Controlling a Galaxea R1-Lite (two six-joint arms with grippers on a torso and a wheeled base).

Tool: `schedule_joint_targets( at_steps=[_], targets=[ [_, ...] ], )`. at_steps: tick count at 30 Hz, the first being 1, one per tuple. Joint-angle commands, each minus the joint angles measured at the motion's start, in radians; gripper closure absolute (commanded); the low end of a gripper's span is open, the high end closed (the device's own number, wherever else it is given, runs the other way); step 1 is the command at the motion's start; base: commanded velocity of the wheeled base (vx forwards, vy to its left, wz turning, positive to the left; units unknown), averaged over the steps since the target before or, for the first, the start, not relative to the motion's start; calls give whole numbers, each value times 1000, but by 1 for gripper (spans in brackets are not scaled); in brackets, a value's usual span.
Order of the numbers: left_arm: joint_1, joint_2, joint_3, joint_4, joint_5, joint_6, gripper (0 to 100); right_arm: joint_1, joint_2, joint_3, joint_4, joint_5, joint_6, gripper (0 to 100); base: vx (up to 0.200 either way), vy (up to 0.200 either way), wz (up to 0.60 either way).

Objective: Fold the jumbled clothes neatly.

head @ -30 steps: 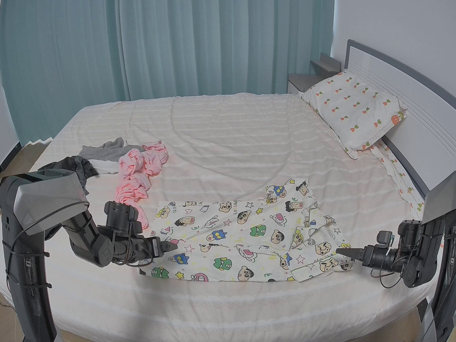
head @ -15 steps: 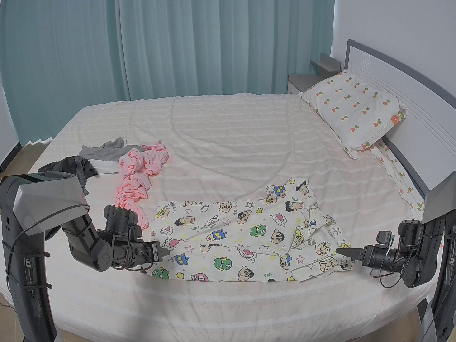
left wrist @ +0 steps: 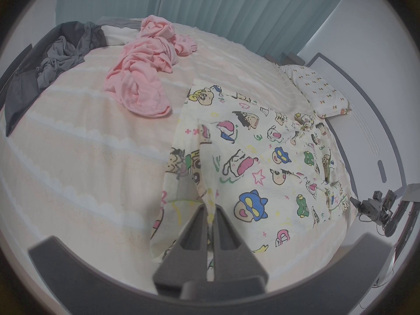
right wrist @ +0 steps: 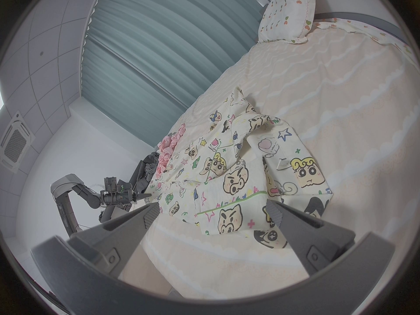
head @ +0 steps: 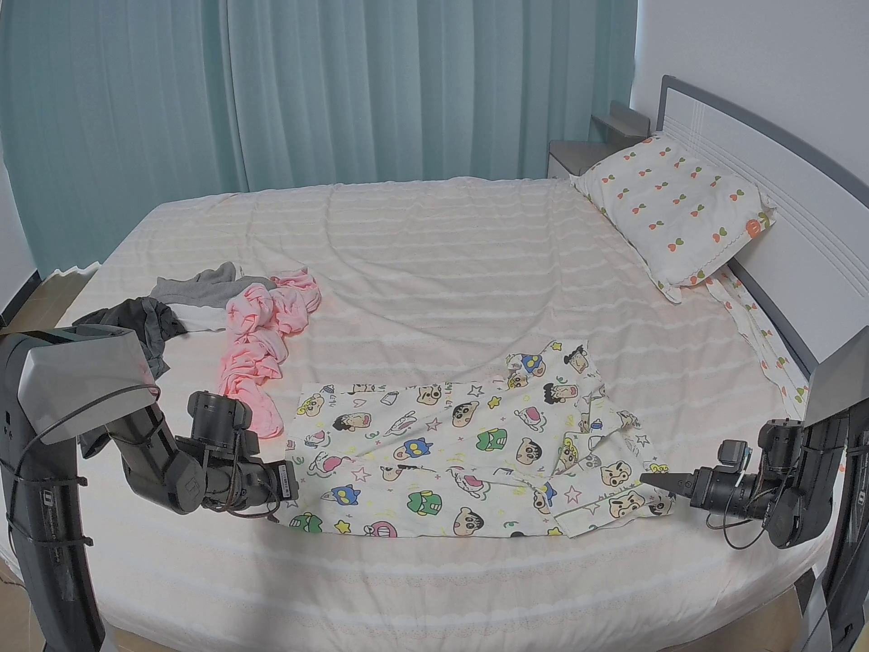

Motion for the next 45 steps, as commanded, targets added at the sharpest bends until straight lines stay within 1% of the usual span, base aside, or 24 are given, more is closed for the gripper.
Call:
schedule_joint_targets(
  at_steps=[1,9,13,19,20,26,32,36,45],
  targets=[
    [-5,-34,8,50,0,2,100,0,1,1,-12,1,0,0,0,0,0],
    [10,-43,-6,114,5,16,100,0,1,1,-12,1,0,0,0,0,0],
    [13,-32,-9,110,8,36,100,0,1,1,-12,1,0,0,0,0,0],
    [15,-15,-34,113,17,34,100,2,1,1,-12,1,0,0,0,0,0],
    [15,-12,-35,114,19,34,0,0,1,1,-12,1,0,0,0,0,0],
    [16,14,-63,100,19,36,0,2,6,1,-12,1,0,0,0,0,0],
    [15,11,-216,104,19,28,0,2,8,-3,-12,1,0,0,0,0,0],
    [4,48,-279,100,20,33,0,2,8,0,-12,1,0,0,0,0,0],
    [-15,101,-292,100,19,36,0,2,12,1,-12,1,-1,0,0,0,0]
  ],
)
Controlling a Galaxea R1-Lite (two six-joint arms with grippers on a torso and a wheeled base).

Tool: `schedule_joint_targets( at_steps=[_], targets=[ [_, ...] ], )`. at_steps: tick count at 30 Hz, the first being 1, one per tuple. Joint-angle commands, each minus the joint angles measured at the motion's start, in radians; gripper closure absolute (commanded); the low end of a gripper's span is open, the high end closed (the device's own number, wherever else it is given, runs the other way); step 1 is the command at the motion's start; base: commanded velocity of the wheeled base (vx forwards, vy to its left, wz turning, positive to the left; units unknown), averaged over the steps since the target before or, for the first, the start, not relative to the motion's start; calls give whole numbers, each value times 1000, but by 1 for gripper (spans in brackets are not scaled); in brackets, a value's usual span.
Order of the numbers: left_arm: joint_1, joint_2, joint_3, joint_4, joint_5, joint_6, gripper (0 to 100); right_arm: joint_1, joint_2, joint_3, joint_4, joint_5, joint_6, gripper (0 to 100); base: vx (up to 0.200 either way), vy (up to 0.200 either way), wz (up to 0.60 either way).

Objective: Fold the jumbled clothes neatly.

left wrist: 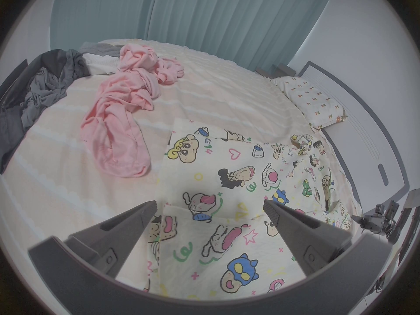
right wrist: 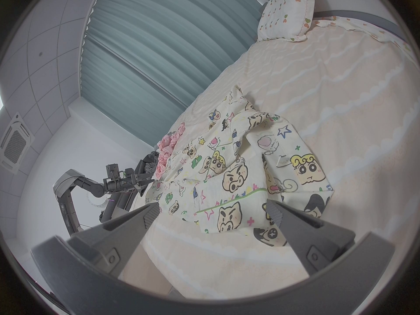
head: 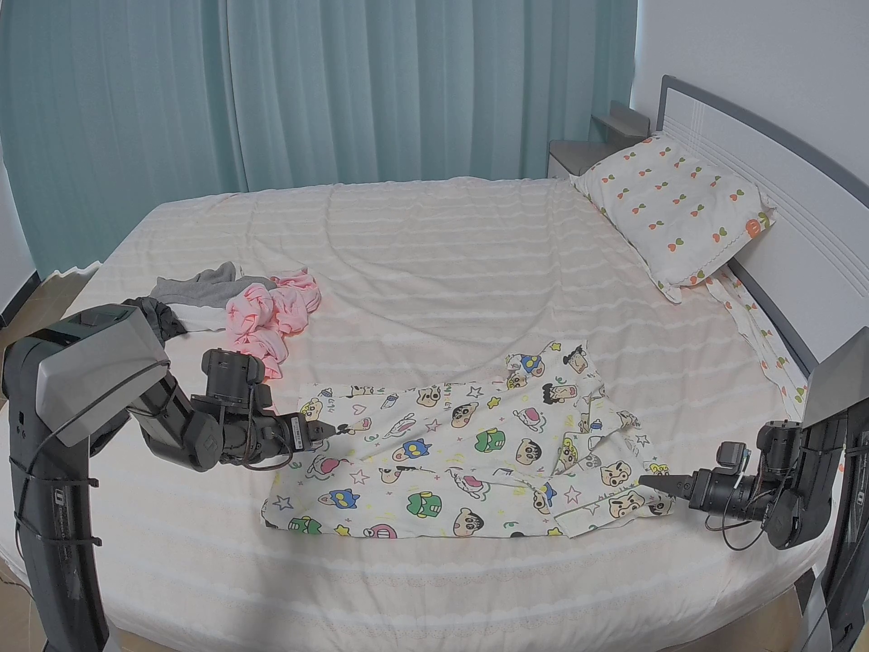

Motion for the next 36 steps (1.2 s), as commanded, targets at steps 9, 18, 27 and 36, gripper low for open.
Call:
schedule_joint_targets(
  at_steps=[9,18,27,36],
  targets=[
    [-5,37,1,-2,-2,0,0,-1,6,-1,-12,1,-13,0,0,0,0],
    [-5,26,41,-2,0,0,100,7,6,2,-12,1,-15,0,0,0,0],
    [14,-34,98,-1,1,2,100,9,6,3,-12,1,-15,0,0,0,0],
    [9,-34,99,-2,10,2,100,7,6,3,-12,1,-15,0,0,0,0]
  ],
)
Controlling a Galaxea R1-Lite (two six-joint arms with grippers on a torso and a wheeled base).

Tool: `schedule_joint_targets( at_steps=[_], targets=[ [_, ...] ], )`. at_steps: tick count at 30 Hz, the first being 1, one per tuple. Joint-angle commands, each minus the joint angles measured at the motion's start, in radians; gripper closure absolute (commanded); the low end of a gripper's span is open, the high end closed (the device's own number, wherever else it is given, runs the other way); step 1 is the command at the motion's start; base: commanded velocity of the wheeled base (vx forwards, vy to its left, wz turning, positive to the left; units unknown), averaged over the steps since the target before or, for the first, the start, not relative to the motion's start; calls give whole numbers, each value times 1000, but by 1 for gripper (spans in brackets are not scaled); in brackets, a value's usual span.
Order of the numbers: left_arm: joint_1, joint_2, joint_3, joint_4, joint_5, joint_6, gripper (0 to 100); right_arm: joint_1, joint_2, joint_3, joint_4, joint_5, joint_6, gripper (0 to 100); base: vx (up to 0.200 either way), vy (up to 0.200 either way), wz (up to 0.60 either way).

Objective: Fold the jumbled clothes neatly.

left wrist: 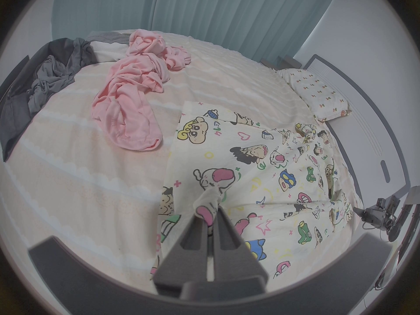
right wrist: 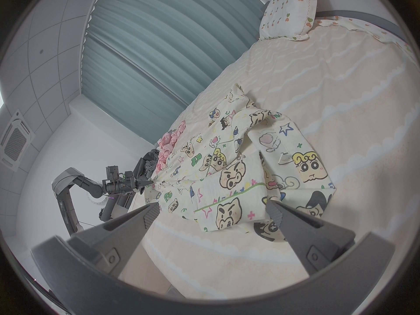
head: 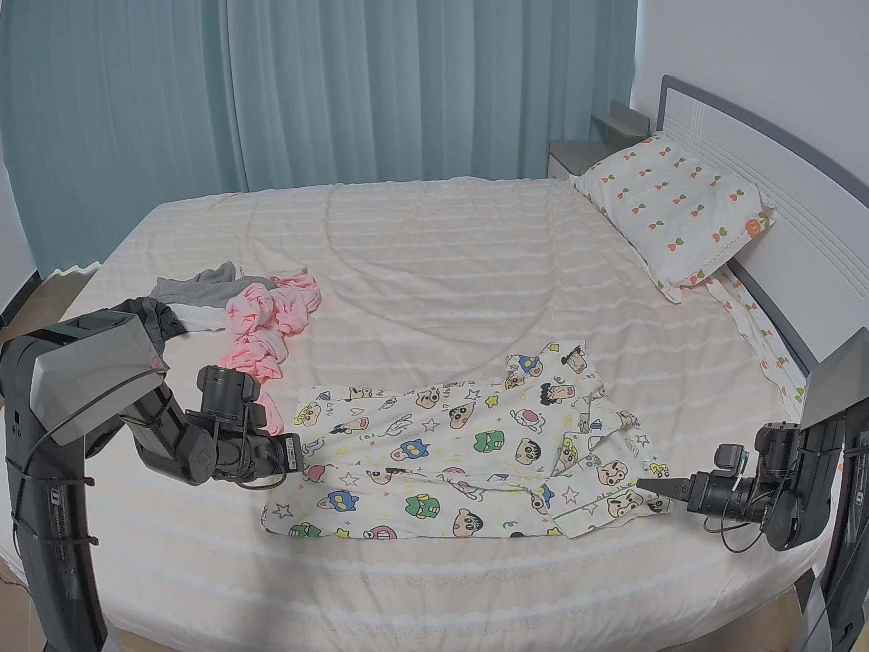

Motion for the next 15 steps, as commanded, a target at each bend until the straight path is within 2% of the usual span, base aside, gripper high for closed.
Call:
schedule_joint_targets(
  at_steps=[1,4,5,15],
  targets=[
    [-2,-3,-7,-1,17,-2,100,0,1,0,-12,1,0,0,0,0,0],
    [-4,-2,-11,1,44,0,100,0,1,0,-12,1,0,0,0,0,0],
    [-2,0,-11,2,47,3,0,0,1,0,-12,1,0,0,0,0,0],
    [-2,-11,4,-1,48,60,0,0,8,0,-12,1,-4,0,0,0,0]
  ],
)
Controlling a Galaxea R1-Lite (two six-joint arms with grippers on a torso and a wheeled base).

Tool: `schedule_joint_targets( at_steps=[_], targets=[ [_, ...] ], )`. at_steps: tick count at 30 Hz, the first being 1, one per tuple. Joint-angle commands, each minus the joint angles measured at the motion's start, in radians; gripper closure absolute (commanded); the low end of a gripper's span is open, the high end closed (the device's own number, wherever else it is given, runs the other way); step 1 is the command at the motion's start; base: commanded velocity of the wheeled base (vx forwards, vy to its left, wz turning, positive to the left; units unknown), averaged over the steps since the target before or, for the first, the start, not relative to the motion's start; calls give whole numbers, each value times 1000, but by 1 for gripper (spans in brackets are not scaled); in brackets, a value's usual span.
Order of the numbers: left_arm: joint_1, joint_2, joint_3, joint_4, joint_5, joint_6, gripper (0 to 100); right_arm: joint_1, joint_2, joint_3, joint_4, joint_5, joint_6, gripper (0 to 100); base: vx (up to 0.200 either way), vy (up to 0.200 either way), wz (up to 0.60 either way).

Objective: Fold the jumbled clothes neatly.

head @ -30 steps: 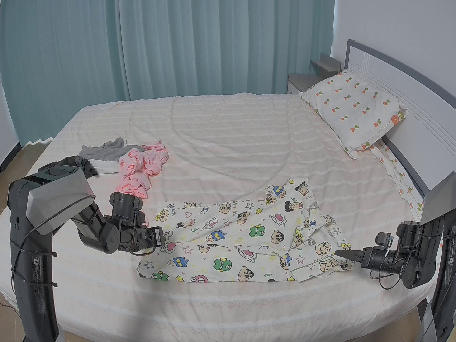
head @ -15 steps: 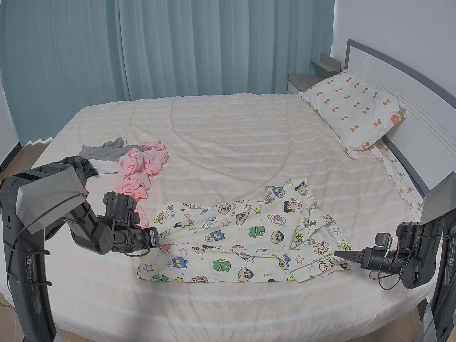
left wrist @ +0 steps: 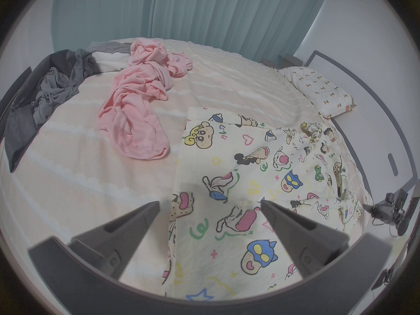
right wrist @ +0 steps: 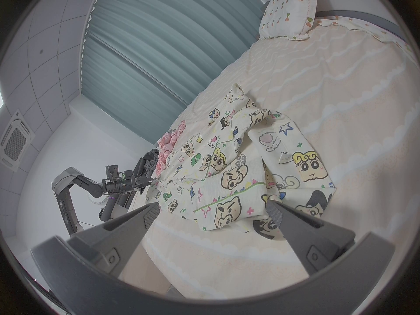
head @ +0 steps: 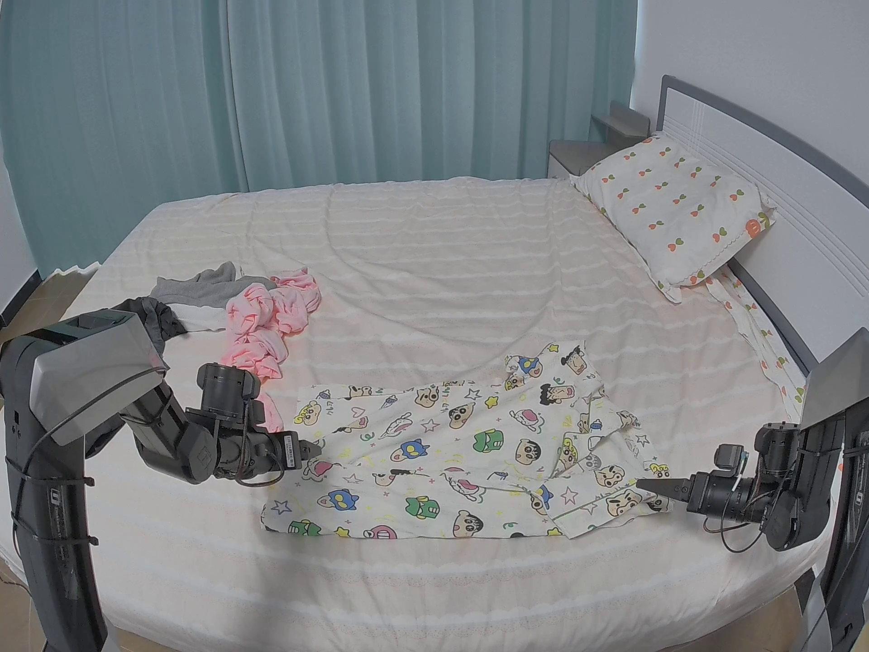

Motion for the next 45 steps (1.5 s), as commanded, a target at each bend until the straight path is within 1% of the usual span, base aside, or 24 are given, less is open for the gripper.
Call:
schedule_joint_targets(
  at_steps=[1,4,5,7,12,15,17,18,19,26,30,31,32,34,39,42,45],
  targets=[
    [3,-14,19,4,-2,18,0,0,4,1,-12,1,-6,0,0,0,0],
    [8,-14,55,1,-4,79,0,0,4,-1,-12,-1,-9,0,0,0,0],
    [12,-11,68,4,-5,127,0,-2,3,-2,-12,-1,-9,0,0,0,0],
    [17,-3,72,7,1,157,0,-5,-2,-4,-13,-3,-9,0,0,0,0],
    [18,-11,112,17,3,163,0,-11,-3,-1,-13,-3,-9,0,0,0,0],
    [29,-12,131,61,12,196,0,-9,-8,11,-13,-3,-9,0,0,0,0],
    [41,-12,131,113,50,239,0,-6,-8,19,-13,-3,-9,0,0,0,0],
    [43,-12,131,121,58,248,0,-6,-10,19,-13,-3,-9,0,0,0,0],
    [46,-8,128,135,82,259,0,-6,-8,21,-13,-3,-9,0,0,0,0],
    [48,-20,144,150,93,263,0,-8,-10,24,-13,-3,-9,0,0,0,0],
    [49,-49,143,245,93,265,0,-8,-10,25,-13,-3,-10,0,0,0,0],
    [49,-49,143,245,93,265,0,-8,-10,25,-13,-3,-10,0,0,0,0],
    [49,-66,141,304,93,266,0,-6,-10,28,-13,-1,-10,0,0,0,0],
    [51,-78,141,325,91,266,0,-6,-10,30,-13,-1,-9,0,0,0,0],
    [72,-104,132,293,79,246,0,-6,-8,30,-13,-1,-10,0,0,0,0],
    [71,-98,126,241,82,188,0,-6,-7,28,-13,-1,-10,0,0,0,0],
    [64,-72,105,195,102,133,0,-5,-7,27,-13,-1,-10,0,0,0,0]
  ],
)
